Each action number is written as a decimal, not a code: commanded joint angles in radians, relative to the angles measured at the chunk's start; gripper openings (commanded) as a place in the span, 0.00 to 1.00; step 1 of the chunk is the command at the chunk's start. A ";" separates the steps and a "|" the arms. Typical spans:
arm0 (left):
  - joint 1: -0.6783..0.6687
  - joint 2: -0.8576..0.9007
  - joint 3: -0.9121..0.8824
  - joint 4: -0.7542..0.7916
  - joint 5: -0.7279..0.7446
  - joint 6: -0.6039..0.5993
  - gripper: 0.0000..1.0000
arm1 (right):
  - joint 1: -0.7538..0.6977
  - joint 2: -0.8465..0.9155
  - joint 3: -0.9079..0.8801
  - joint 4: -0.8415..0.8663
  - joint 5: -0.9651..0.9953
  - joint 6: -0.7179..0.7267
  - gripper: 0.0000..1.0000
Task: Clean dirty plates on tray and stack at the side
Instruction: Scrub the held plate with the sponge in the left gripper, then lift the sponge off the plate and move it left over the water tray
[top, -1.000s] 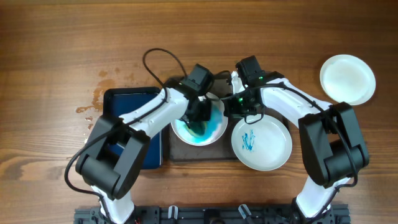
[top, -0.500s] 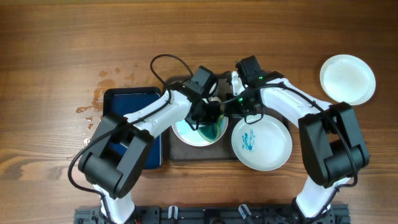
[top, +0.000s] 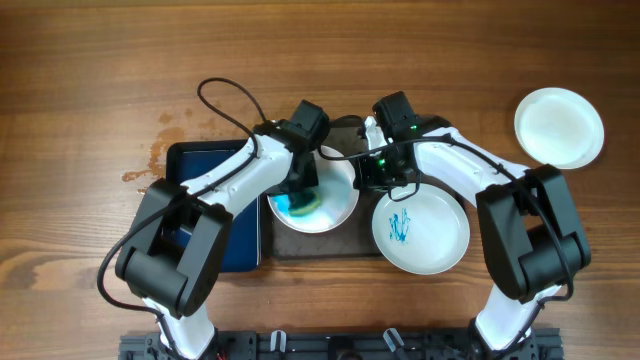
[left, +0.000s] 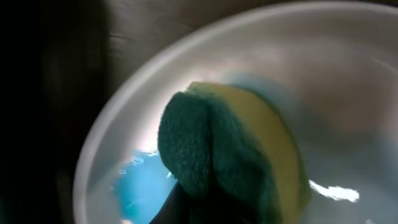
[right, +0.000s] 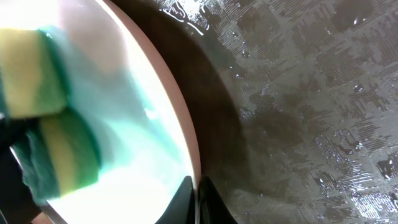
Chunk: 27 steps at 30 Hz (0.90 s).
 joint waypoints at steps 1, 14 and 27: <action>0.025 0.035 -0.033 -0.037 -0.275 -0.077 0.04 | -0.009 0.013 0.000 -0.010 0.021 -0.005 0.04; -0.103 -0.106 0.134 -0.165 -0.285 -0.070 0.04 | -0.009 0.013 0.000 -0.007 0.020 -0.003 0.04; -0.113 -0.344 0.136 -0.187 -0.335 -0.079 0.04 | -0.009 0.013 0.000 -0.014 0.009 -0.046 0.04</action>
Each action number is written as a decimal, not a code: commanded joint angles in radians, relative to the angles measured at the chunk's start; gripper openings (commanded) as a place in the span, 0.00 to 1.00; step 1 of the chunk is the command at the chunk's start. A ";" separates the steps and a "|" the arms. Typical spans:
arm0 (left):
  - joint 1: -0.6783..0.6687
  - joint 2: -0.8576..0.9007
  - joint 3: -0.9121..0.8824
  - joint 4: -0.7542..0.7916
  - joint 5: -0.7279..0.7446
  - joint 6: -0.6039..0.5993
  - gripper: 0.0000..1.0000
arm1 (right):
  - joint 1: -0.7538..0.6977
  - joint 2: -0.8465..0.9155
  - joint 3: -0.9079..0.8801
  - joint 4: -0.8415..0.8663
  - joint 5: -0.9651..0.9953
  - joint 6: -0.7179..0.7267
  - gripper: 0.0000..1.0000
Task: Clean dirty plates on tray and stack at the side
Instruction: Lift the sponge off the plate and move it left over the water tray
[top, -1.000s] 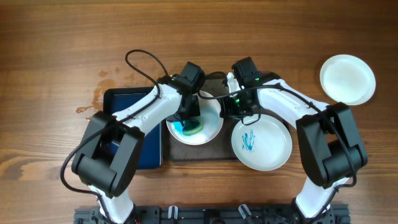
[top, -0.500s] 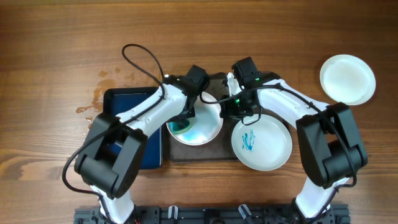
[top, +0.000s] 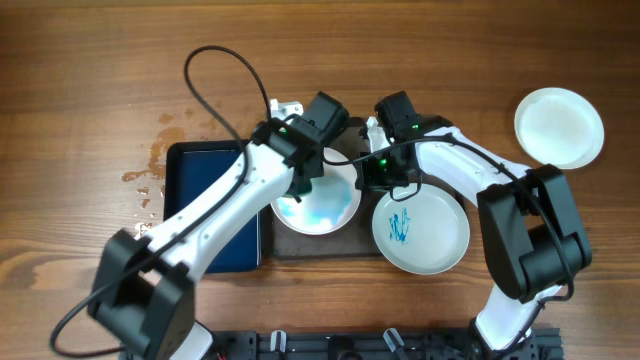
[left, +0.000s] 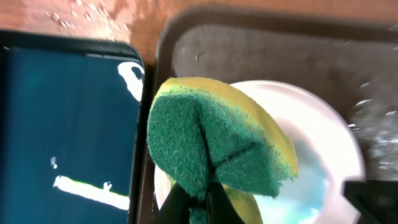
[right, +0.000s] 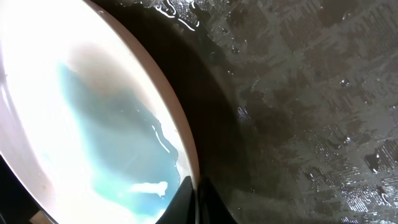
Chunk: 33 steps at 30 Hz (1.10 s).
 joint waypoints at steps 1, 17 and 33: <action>0.002 -0.151 0.022 -0.032 -0.109 -0.021 0.04 | -0.003 0.013 0.000 -0.005 0.009 -0.044 0.04; 0.383 -0.386 0.022 -0.308 -0.135 -0.080 0.04 | -0.003 -0.082 0.123 -0.023 -0.018 -0.156 0.05; 0.483 -0.381 0.022 -0.304 -0.103 -0.072 0.04 | 0.062 -0.124 0.299 -0.322 0.338 -0.152 0.05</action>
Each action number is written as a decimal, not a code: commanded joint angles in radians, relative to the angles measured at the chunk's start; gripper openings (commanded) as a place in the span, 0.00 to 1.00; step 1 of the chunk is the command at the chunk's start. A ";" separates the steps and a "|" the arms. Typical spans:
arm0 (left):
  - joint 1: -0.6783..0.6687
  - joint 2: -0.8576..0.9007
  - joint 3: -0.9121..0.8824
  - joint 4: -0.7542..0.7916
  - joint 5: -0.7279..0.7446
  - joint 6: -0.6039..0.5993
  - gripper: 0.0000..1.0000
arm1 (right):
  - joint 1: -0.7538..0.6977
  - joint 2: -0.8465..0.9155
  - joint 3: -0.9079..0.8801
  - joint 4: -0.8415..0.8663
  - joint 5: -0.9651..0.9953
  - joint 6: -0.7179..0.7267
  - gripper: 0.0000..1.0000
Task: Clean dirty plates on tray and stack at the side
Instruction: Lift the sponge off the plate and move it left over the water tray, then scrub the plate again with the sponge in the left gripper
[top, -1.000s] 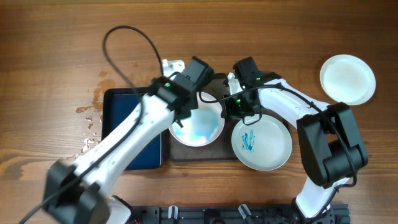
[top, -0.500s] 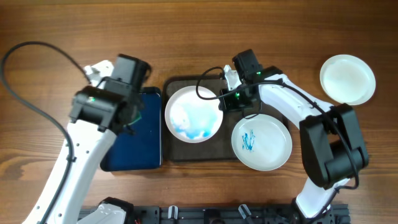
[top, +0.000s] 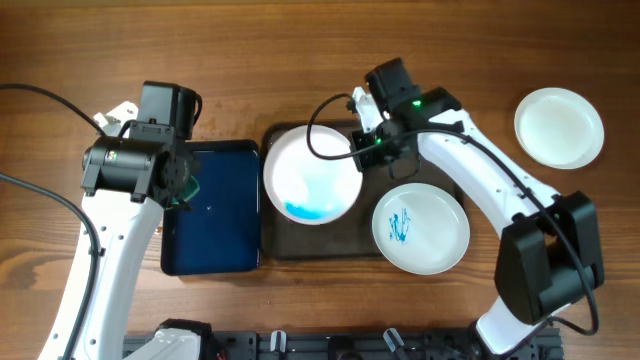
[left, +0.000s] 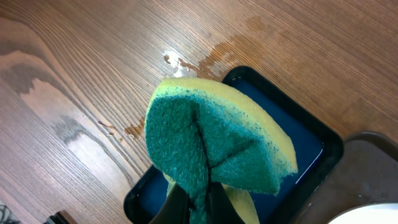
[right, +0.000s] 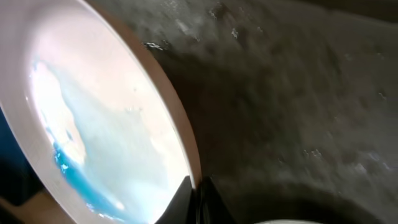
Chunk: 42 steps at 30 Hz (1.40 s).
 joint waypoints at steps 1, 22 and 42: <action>0.008 -0.008 0.021 0.008 0.001 -0.013 0.04 | 0.002 -0.024 0.063 -0.062 0.163 0.002 0.05; -0.001 0.028 0.020 0.156 0.450 0.174 0.04 | 0.002 -0.024 0.109 -0.064 0.161 -0.011 0.04; -0.423 0.364 0.019 0.524 0.700 0.406 0.04 | 0.000 -0.024 0.109 -0.049 0.020 -0.011 0.05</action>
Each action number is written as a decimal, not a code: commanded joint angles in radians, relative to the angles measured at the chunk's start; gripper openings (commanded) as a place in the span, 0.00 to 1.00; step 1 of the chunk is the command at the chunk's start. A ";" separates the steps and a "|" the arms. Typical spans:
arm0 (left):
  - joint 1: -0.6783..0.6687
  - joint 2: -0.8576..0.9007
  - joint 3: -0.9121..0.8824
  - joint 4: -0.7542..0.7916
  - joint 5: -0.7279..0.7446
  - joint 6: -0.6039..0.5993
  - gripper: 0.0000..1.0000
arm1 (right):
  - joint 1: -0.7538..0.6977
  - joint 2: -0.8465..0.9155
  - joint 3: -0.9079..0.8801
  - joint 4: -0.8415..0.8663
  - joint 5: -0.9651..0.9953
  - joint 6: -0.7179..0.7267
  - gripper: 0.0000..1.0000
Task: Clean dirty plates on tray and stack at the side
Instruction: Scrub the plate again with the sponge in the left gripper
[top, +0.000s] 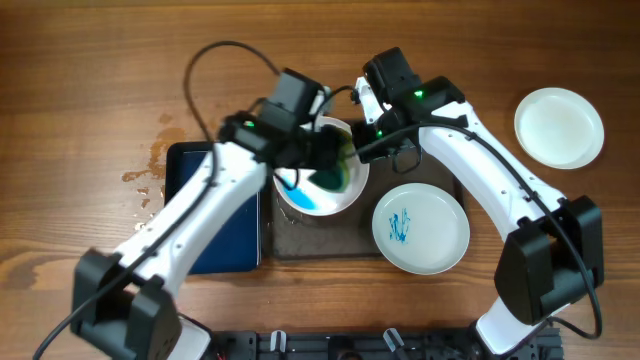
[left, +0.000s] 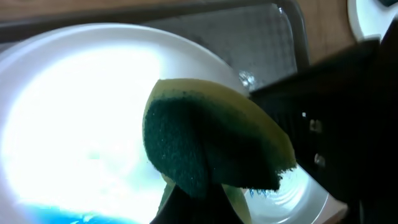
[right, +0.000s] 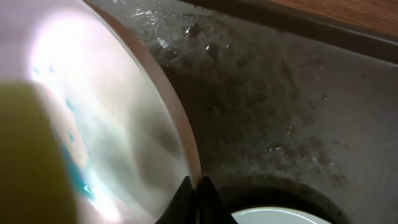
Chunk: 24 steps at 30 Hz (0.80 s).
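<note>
A white plate (top: 318, 203) with a blue smear sits tilted over the dark tray (top: 310, 245). My right gripper (top: 362, 140) is shut on its right rim, and the fingers (right: 194, 186) pinch the edge of the plate (right: 112, 112). My left gripper (top: 322, 162) is shut on a green-and-yellow sponge (top: 332, 178), which is inside the plate. The sponge (left: 211, 140) hides the left gripper (left: 198, 202) over the plate (left: 81, 93). A second plate (top: 420, 228) with a blue scribble lies at the tray's right.
A clean white plate (top: 559, 126) lies on the wooden table at the far right. A dark blue basin (top: 225, 230) stands left of the tray, with water spots (top: 150, 165) on the wood beside it. Cables loop behind both arms.
My left gripper has moved from over the blue basin back right, and its sponge is now inside the held plate. The right gripper still pinches the plate's rim.
The sponge was down in the plate while my right gripper held the rim. Then the sponge was above the plate's left edge, then over the blue basin, with the plate raised and tilted. Now the sponge is in the plate again.
</note>
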 joint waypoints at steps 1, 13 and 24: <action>-0.043 0.035 0.019 0.018 -0.023 0.029 0.04 | -0.002 -0.024 0.025 0.005 -0.045 -0.010 0.04; -0.053 0.045 0.013 0.032 -0.271 -0.113 0.04 | -0.004 -0.024 0.025 0.005 -0.077 -0.022 0.05; -0.053 0.050 0.005 0.014 -0.363 -0.317 0.04 | -0.004 -0.024 0.025 0.006 -0.078 -0.024 0.04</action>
